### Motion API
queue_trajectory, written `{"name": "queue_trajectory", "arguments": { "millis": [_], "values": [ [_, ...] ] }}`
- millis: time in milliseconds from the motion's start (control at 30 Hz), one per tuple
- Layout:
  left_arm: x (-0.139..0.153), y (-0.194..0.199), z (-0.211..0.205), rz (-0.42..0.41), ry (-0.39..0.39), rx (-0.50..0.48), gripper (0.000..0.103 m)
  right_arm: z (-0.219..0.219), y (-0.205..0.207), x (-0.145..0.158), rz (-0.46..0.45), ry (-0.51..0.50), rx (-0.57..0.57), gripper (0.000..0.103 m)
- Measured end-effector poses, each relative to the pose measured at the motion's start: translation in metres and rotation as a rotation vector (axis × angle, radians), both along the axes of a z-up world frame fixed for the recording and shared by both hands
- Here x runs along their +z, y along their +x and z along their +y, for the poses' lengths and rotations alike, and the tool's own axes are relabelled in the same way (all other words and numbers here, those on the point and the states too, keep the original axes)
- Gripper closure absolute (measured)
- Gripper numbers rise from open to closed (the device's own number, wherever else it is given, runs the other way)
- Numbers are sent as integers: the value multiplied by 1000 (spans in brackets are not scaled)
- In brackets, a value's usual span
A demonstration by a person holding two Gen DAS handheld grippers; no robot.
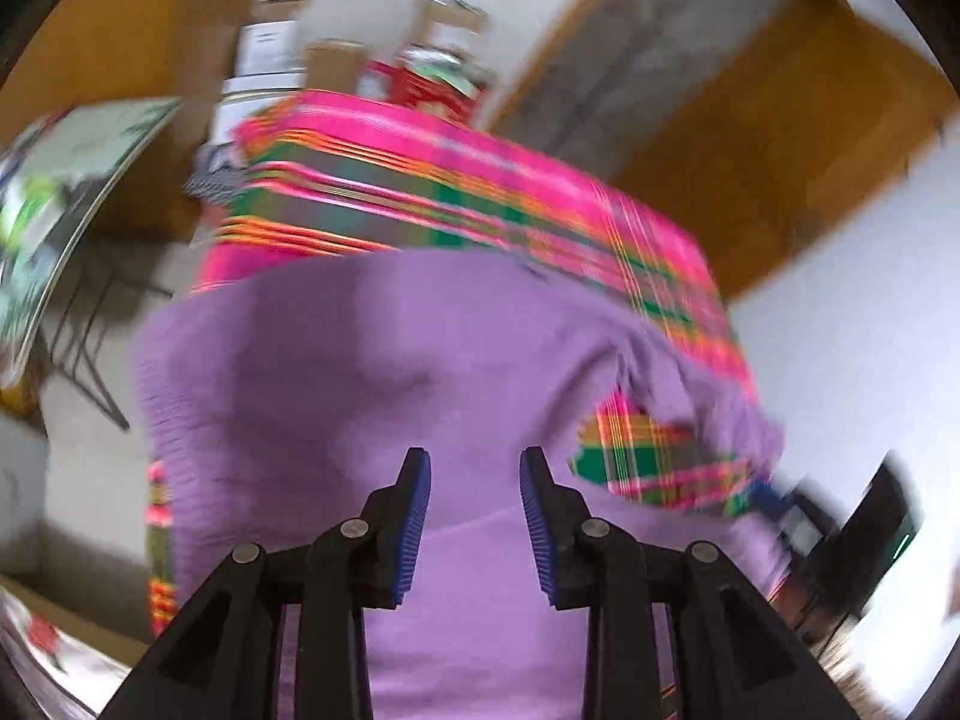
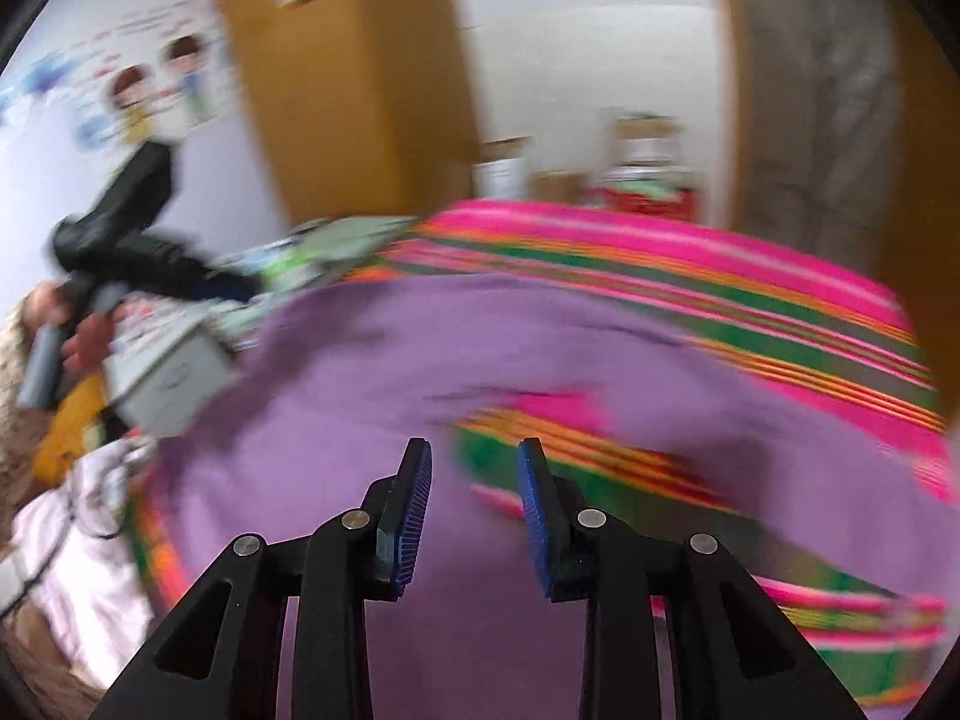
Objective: Fold clothes
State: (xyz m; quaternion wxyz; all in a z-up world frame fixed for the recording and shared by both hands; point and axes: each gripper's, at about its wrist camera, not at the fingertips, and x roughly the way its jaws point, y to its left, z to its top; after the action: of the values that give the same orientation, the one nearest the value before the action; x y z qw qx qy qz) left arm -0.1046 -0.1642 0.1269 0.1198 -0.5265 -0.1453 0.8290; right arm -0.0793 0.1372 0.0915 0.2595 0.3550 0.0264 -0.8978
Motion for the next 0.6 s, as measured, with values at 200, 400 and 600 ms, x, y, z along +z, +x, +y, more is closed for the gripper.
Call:
{"name": "queue_trajectory", "arguments": {
  "millis": [200, 400, 600],
  "values": [
    [-31, -24, 80, -48, -57, -131, 71, 105, -14, 1, 3, 48, -241, 71],
    [-57, -56, 119, -88, -132, -162, 71, 182, -36, -11, -33, 62, -400, 64],
    [-85, -79, 140, -113, -246, -170, 71, 220, -54, -40, -110, 73, -449, 64]
  ]
}}
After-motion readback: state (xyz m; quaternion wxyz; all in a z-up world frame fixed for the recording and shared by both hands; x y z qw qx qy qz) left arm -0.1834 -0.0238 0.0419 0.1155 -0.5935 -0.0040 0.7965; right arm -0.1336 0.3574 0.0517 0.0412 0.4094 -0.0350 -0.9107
